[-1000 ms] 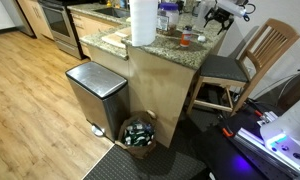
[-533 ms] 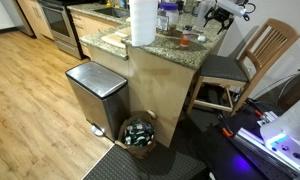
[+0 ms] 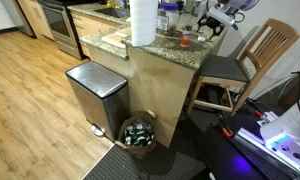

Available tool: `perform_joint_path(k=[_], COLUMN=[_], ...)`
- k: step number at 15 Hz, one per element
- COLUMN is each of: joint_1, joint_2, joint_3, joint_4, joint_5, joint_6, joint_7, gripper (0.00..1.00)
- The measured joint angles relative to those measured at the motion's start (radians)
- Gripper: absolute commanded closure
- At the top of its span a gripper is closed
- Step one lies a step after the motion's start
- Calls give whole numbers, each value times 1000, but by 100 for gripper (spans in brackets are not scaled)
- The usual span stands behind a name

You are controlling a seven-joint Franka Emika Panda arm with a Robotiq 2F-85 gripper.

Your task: Move the white object to the left then take the left spoon and put it in the clear cup

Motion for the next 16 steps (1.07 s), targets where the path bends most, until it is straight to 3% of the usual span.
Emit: perform_joint_path(k=[4, 6, 12, 13, 16], joint_1=[1, 1, -5, -5, -5], joint_2=[9, 10, 5, 3, -3], joint_3=[0, 0, -12, -16, -18], joint_4=[2, 3, 8, 9, 11], joint_5=[-1, 0, -4, -7, -7], joint_6=[2, -4, -100, -109, -114], joint_7=[0, 0, -5, -5, -5], gripper=[0, 26, 74, 81, 87])
